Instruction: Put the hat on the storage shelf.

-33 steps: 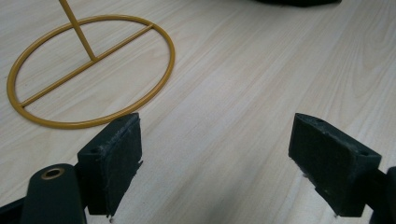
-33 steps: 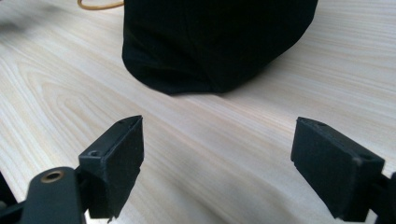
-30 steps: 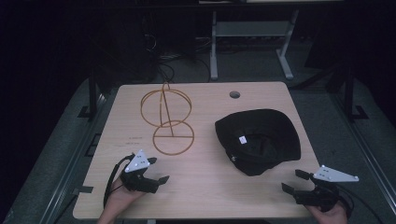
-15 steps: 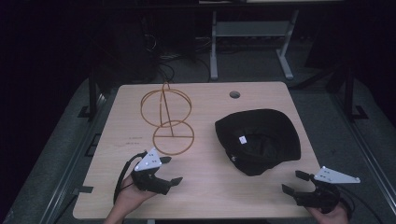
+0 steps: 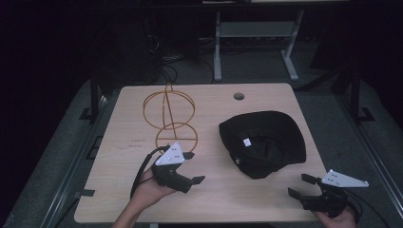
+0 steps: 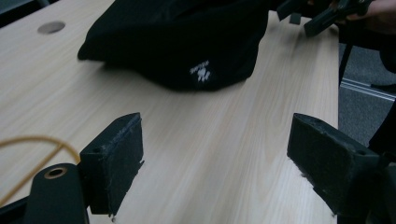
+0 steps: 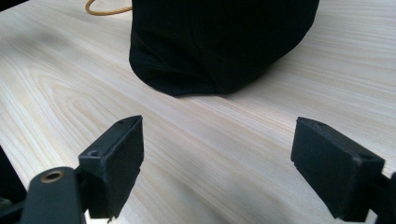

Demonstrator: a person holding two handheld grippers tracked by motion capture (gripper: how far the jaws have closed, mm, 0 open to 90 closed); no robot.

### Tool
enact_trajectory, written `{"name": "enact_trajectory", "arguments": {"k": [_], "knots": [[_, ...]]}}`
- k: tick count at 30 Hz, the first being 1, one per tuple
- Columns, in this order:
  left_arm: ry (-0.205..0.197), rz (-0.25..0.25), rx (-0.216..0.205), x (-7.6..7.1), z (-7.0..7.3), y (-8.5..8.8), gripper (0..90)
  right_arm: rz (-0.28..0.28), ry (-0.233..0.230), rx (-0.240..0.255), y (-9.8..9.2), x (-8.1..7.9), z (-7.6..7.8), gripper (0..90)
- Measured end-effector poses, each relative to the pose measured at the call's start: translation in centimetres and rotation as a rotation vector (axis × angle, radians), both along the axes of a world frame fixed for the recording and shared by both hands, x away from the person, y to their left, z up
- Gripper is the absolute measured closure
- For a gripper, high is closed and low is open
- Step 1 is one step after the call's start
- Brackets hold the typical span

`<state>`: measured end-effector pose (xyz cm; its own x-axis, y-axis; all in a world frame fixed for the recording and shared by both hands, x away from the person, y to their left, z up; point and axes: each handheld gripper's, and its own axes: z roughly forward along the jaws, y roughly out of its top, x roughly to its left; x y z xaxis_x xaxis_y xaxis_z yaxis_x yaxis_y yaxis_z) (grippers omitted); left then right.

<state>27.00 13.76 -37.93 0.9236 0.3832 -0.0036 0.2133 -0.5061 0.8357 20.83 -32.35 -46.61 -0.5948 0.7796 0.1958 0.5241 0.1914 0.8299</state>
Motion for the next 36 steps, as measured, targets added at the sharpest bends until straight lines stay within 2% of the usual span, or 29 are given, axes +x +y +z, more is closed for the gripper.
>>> {"name": "enact_trajectory", "arguments": {"k": [2,4,11,13,16,17,18,21,28,30,31,33,34,35,36], "knots": [[-0.008,-0.027,-0.001,0.4,0.6,-1.2,17.9,0.002,0.0,0.002,0.0,0.0,0.0,16.5],[-0.01,-0.034,0.004,0.5,0.8,-1.5,17.9,0.002,-0.001,0.003,0.0,0.0,0.0,16.5],[-0.022,-0.083,-0.002,1.5,1.8,-4.5,19.2,0.008,0.003,0.004,-0.1,0.0,-0.1,16.5],[-0.027,-0.108,0.007,2.1,2.1,-5.8,19.4,0.01,0.0,0.006,-0.2,-0.1,-0.1,16.5],[-0.029,-0.119,0.013,2.4,2.2,-6.6,19.8,0.012,0.003,0.006,-0.2,-0.1,-0.1,16.5],[-0.032,-0.132,0.02,2.9,2.4,-7.5,20.1,0.014,0.004,0.006,-0.1,-0.1,-0.1,16.5],[-0.032,-0.132,0.02,2.9,2.4,-7.5,20.1,0.014,0.004,0.006,-0.1,-0.1,-0.1,16.5],[-0.059,-0.143,0.049,3.5,2.4,-9.0,18.9,0.016,0.002,0.012,-0.2,-0.2,0.0,16.5],[-0.035,-0.172,0.081,4.5,2.2,-11.2,20.4,0.022,0.008,0.015,-0.3,-0.1,-0.1,16.5],[-0.035,-0.187,0.095,4.7,2.0,-11.8,23.1,0.023,0.008,0.017,-0.3,-0.2,-0.1,16.5],[-0.028,-0.205,0.115,4.8,1.7,-12.3,25.6,0.023,0.008,0.019,-0.2,-0.2,-0.1,16.5],[-0.03,-0.212,0.142,4.9,1.4,-12.8,29.3,0.025,0.009,0.02,-0.1,-0.1,-0.1,16.5],[-0.03,-0.212,0.142,4.9,1.4,-12.8,32.2,0.029,0.006,0.02,-0.1,-0.1,-0.1,16.5],[-0.038,-0.223,0.18,5.2,1.0,-13.3,34.5,0.031,0.006,0.02,0.0,-0.2,0.0,16.5],[-0.038,-0.223,0.18,5.2,1.0,-13.3,36.8,0.032,0.005,0.019,0.0,-0.2,0.0,16.5]]}}
